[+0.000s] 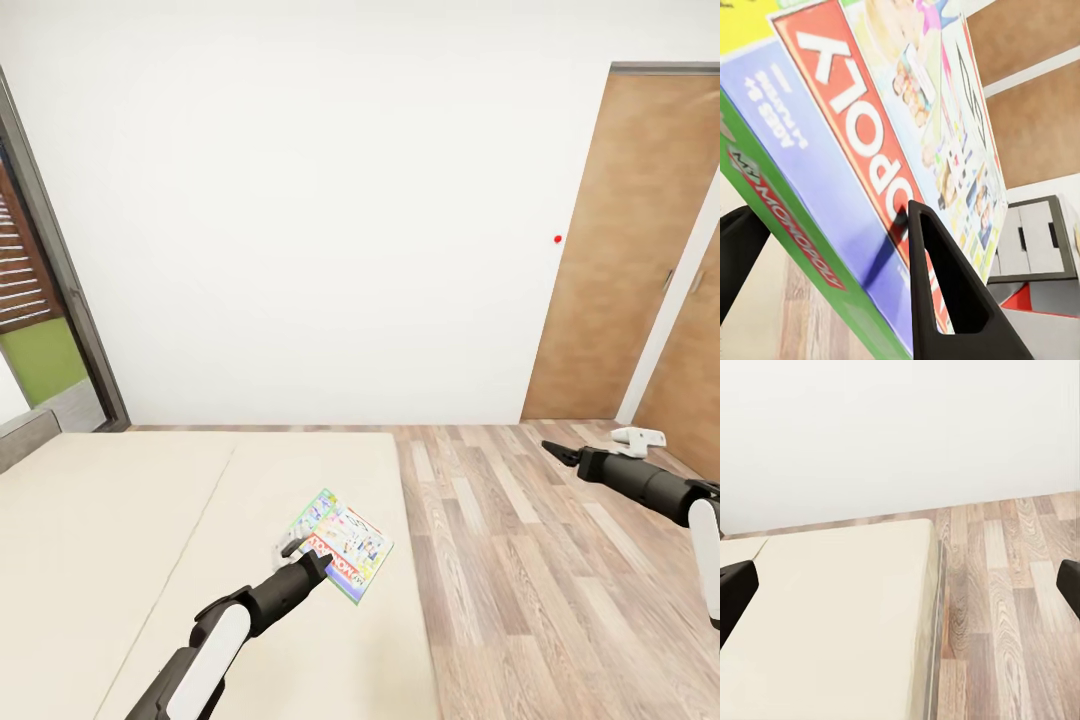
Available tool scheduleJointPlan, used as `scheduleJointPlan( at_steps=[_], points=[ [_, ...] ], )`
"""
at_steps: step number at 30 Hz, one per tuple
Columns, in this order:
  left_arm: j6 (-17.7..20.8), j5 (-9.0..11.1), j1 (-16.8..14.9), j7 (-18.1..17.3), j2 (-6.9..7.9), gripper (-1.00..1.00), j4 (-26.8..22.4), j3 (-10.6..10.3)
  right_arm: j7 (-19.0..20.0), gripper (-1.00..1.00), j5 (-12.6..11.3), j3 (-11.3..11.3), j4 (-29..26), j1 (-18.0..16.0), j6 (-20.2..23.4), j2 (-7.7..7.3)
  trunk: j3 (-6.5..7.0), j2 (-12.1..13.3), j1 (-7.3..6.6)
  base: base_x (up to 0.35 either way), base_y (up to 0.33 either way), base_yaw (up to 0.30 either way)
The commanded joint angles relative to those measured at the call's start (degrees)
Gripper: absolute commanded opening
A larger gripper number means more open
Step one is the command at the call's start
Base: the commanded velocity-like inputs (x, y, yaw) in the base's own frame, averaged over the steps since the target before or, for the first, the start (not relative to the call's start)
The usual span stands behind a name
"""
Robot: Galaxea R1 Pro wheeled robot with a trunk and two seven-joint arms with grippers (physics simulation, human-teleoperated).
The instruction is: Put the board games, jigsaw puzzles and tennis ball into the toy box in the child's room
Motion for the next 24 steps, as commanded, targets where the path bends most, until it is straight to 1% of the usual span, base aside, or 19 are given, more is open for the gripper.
scheduleJointPlan(
  at_steps=[1,3,6,19,24],
  points=[
    [0.3,0.2,0.1,-0.1,0.18,-1.00,-0.3,0.1,0.0,1.00,-0.4,-0.4,-0.2,0.0,0.4,-0.25,-0.08,-0.1,0.01,0.040,0.000,0.000],
    [0.4,0.2,0.2,0.0,0.49,-1.00,-0.9,0.2,0.0,1.00,-0.5,-1.0,-0.5,0.1,0.4,-0.73,-0.08,-0.1,0.01,0.049,0.000,0.000],
    [0.4,0.2,0.3,0.0,0.67,-1.00,-1.2,0.2,0.0,1.00,-0.5,-2.0,-0.7,0.2,0.5,-1.04,-0.08,-0.1,0.01,0.035,0.000,0.000],
    [0.5,0.2,0.6,0.0,0.98,-1.00,-1.7,0.3,0.0,1.00,-0.7,-6.2,-1.0,0.3,0.7,-1.53,-0.08,-0.1,0.01,0.011,0.000,0.000],
    [0.5,0.3,0.6,0.0,1.00,-1.00,-1.8,0.3,0.0,1.00,-0.7,-6.2,-1.0,0.3,0.7,-1.56,-0.08,-0.1,0.01,0.002,0.000,-0.001]
  ],
)
